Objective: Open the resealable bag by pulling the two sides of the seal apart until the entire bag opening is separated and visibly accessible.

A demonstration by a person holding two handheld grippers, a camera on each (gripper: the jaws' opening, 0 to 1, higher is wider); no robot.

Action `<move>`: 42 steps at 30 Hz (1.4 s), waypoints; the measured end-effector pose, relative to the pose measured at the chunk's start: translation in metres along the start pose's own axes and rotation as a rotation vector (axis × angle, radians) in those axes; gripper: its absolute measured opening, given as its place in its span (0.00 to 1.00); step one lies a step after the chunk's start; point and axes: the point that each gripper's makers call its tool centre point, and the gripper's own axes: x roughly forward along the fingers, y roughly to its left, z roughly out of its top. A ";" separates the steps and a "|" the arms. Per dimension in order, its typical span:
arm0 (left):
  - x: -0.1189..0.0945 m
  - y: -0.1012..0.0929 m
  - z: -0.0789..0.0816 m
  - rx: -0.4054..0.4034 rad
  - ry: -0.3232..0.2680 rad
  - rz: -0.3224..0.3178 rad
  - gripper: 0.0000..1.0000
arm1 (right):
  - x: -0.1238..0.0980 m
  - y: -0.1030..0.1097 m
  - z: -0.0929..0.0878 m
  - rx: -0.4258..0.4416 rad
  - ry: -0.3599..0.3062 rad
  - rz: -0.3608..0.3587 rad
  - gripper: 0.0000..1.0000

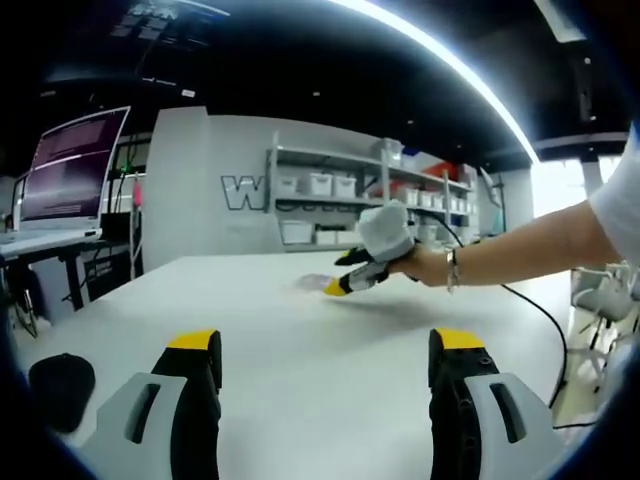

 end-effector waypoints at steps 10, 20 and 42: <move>0.000 0.002 -0.002 -0.001 0.000 0.002 0.83 | 0.003 0.004 0.000 -0.082 0.005 0.003 0.46; -0.001 0.005 -0.001 0.001 -0.002 0.005 0.83 | 0.005 0.006 -0.002 -0.120 0.014 0.002 0.46; -0.005 0.013 0.000 0.001 -0.010 0.015 0.83 | 0.003 0.013 0.001 -0.180 0.030 -0.005 0.46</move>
